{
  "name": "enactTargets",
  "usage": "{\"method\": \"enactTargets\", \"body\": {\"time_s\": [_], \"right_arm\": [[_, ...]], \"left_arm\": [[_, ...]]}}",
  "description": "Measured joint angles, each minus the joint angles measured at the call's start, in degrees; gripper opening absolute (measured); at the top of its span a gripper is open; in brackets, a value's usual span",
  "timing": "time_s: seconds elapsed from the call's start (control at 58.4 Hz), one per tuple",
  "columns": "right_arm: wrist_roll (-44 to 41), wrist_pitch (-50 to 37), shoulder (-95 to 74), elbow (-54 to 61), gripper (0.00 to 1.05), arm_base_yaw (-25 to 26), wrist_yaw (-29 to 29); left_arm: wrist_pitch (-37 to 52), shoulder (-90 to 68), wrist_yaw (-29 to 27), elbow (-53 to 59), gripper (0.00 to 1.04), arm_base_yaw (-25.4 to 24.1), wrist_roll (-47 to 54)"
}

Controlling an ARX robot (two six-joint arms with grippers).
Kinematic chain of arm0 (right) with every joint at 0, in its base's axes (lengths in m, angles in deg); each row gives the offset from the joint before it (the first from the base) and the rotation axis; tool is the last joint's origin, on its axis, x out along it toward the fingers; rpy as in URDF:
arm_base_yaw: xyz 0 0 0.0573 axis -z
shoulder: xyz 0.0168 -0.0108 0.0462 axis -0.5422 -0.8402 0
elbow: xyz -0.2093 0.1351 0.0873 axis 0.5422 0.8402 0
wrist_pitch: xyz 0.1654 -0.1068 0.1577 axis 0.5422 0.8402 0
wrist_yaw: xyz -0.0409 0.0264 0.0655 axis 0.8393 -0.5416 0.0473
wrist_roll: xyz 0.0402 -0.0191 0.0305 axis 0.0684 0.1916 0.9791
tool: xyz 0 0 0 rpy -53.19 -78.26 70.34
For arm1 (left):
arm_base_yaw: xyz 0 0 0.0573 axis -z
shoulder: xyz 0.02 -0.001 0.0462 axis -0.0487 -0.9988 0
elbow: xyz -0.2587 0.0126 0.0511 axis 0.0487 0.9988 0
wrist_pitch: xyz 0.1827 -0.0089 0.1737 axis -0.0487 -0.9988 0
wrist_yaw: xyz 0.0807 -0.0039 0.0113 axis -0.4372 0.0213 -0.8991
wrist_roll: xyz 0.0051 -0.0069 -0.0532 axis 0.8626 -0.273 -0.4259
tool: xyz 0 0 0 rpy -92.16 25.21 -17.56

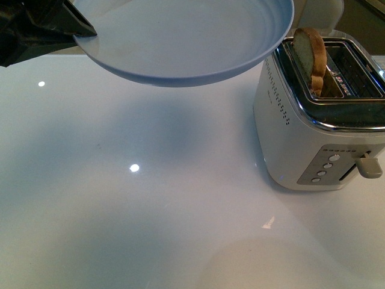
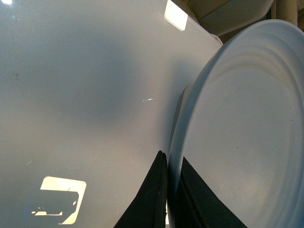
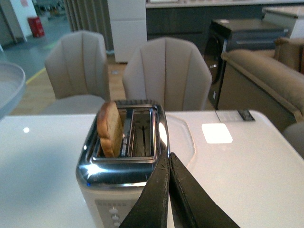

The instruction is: Left arm holds plate, right arm toasts bread

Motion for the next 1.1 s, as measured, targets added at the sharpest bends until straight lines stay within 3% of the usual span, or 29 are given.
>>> {"method": "enactTargets", "body": {"time_s": [0.291, 0.856, 1.096], "right_arm": [[-0.1, 3.3, 4.8, 0.0, 0.03, 0.0, 0.2], [-0.1, 3.3, 4.8, 0.0, 0.95, 0.0, 0.2], [0.0, 3.3, 4.8, 0.0, 0.96, 0.0, 0.2]], "left_arm": [[0.0, 0.1, 0.0, 0.0, 0.03, 0.1, 0.0], [0.0, 0.1, 0.0, 0.0, 0.03, 0.1, 0.0], [0.0, 0.1, 0.2, 0.0, 0.03, 0.1, 0.0]]}}
